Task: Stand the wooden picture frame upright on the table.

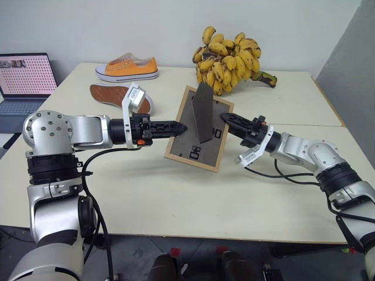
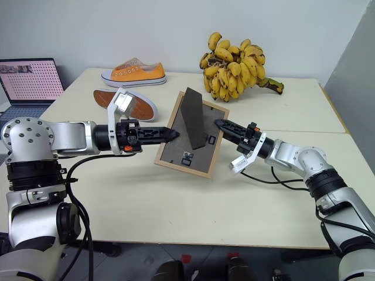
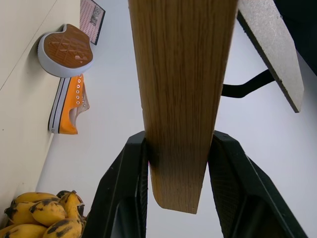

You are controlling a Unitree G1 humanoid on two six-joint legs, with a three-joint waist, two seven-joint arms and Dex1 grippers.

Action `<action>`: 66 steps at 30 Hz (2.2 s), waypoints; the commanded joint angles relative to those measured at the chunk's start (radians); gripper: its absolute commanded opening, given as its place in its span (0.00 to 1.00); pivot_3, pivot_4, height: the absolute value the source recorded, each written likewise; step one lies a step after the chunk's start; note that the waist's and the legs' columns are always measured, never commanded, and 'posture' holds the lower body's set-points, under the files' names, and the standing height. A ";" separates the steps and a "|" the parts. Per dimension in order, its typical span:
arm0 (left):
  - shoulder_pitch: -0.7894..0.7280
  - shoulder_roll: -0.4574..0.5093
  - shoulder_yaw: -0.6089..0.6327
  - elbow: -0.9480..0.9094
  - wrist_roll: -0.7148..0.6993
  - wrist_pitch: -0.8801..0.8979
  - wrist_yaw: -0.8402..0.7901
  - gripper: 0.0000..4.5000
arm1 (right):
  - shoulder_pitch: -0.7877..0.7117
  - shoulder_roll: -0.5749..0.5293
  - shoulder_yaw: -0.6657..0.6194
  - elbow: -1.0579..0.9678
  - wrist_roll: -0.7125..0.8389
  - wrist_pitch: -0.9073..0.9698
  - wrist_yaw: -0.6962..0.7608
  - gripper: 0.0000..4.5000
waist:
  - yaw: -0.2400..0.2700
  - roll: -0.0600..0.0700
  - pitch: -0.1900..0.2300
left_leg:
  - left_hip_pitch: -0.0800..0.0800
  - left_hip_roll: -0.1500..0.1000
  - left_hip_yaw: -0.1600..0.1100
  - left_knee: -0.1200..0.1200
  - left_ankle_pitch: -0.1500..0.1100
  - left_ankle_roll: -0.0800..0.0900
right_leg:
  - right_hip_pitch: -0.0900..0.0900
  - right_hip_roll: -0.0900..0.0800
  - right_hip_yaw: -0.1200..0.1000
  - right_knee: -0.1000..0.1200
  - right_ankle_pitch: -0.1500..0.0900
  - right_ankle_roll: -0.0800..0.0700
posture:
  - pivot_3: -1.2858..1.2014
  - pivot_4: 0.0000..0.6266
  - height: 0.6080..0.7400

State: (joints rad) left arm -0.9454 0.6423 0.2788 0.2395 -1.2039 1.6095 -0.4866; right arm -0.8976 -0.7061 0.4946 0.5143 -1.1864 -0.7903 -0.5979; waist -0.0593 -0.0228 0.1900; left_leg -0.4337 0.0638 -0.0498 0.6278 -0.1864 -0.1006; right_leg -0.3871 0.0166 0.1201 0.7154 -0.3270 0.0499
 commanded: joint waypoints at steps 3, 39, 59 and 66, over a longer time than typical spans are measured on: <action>-0.031 0.014 0.026 -0.078 0.009 -0.015 -0.027 0.57 | -0.043 -0.003 0.002 -0.015 0.009 0.003 0.000 0.30 | 0.000 0.000 0.000 | 0.000 0.000 0.000 0.000 0.000 0.000 | 0.000 0.000 0.000 0.000 0.000 0.000 | 0.52 0.24 1.00; 1.164 0.212 0.756 -0.992 -0.029 -0.460 -0.141 0.73 | 0.068 0.458 -0.205 0.004 1.522 0.639 1.437 0.30 | -0.006 -0.006 0.002 | 0.010 0.001 -0.013 -0.003 -0.002 0.002 | 0.018 -0.004 -0.018 -0.004 -0.004 -0.005 | 0.52 0.24 1.00; 1.195 0.311 0.706 -0.947 -0.096 -0.558 -0.043 0.73 | 0.257 0.525 -0.302 -0.123 1.574 1.093 1.494 0.30 | 0.000 -0.005 0.003 | 0.009 0.002 -0.012 -0.006 -0.002 0.002 | 0.014 -0.002 -0.019 -0.002 -0.008 -0.006 | 0.52 0.24 1.00; 1.158 0.327 0.657 -0.929 -0.093 -0.587 -0.022 0.74 | 0.277 0.516 -0.301 -0.160 1.537 1.102 1.472 0.65 | 0.000 -0.005 0.003 | 0.009 0.003 -0.012 -0.007 -0.002 0.002 | 0.013 -0.002 -0.019 -0.003 -0.009 -0.006 | 0.52 0.24 1.00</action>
State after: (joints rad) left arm 0.2278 0.9583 0.9455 -0.6905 -1.2938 1.0572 -0.5207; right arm -0.6247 -0.1881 0.2133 0.4030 0.3634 0.3184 0.8832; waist -0.0594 -0.0273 0.1933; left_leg -0.4243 0.0663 -0.0620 0.6201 -0.1880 -0.0988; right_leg -0.3741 0.0148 0.1016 0.7127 -0.3358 0.0443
